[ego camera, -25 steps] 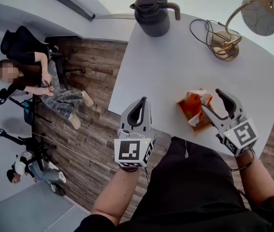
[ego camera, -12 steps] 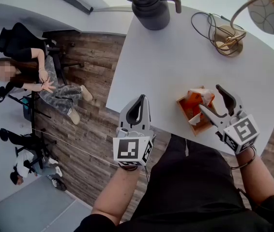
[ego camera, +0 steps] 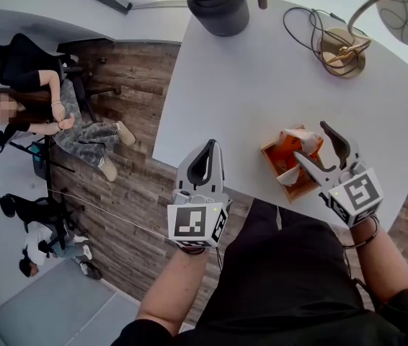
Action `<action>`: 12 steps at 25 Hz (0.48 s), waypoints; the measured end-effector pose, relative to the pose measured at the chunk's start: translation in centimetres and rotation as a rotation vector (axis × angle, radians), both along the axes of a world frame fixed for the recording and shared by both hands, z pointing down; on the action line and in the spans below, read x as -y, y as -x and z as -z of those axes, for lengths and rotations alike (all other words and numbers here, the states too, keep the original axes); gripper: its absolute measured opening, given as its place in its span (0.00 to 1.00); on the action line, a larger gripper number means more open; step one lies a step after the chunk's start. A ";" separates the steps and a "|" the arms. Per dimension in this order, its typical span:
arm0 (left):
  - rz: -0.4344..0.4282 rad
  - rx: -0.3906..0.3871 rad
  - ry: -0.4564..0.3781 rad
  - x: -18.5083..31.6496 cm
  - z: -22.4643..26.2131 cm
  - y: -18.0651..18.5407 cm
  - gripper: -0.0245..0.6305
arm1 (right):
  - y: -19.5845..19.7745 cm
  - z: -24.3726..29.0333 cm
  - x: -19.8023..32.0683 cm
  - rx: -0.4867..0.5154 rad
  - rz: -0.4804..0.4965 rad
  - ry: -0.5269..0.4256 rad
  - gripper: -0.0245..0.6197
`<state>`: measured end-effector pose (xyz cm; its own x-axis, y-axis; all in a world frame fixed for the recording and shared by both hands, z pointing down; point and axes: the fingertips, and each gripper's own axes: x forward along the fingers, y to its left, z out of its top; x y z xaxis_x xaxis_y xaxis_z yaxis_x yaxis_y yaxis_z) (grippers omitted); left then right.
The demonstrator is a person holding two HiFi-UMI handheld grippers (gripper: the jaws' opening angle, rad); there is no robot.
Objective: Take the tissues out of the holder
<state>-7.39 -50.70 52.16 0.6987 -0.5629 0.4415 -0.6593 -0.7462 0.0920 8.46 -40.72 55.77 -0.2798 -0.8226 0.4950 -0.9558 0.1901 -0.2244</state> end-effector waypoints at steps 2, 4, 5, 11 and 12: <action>-0.005 0.003 0.007 -0.2 -0.3 -0.2 0.04 | 0.2 -0.2 0.1 0.000 0.010 0.012 0.55; -0.011 0.005 0.012 -0.2 -0.5 -0.5 0.04 | 0.4 -0.4 0.2 0.007 0.022 0.025 0.55; -0.014 0.006 0.015 -0.1 -0.5 -0.7 0.04 | 0.4 -0.5 0.2 0.016 0.024 0.020 0.55; -0.027 0.011 0.014 0.2 -0.3 -1.0 0.04 | 0.9 -0.4 0.7 0.062 0.030 0.024 0.54; -0.026 0.011 0.014 0.2 -0.3 -1.0 0.04 | 0.8 -0.5 0.7 0.060 0.026 0.023 0.52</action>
<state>-6.41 -50.90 52.46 0.7081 -0.5386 0.4567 -0.6408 -0.7618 0.0950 7.67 -41.39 56.25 -0.3310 -0.8032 0.4952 -0.9352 0.2093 -0.2857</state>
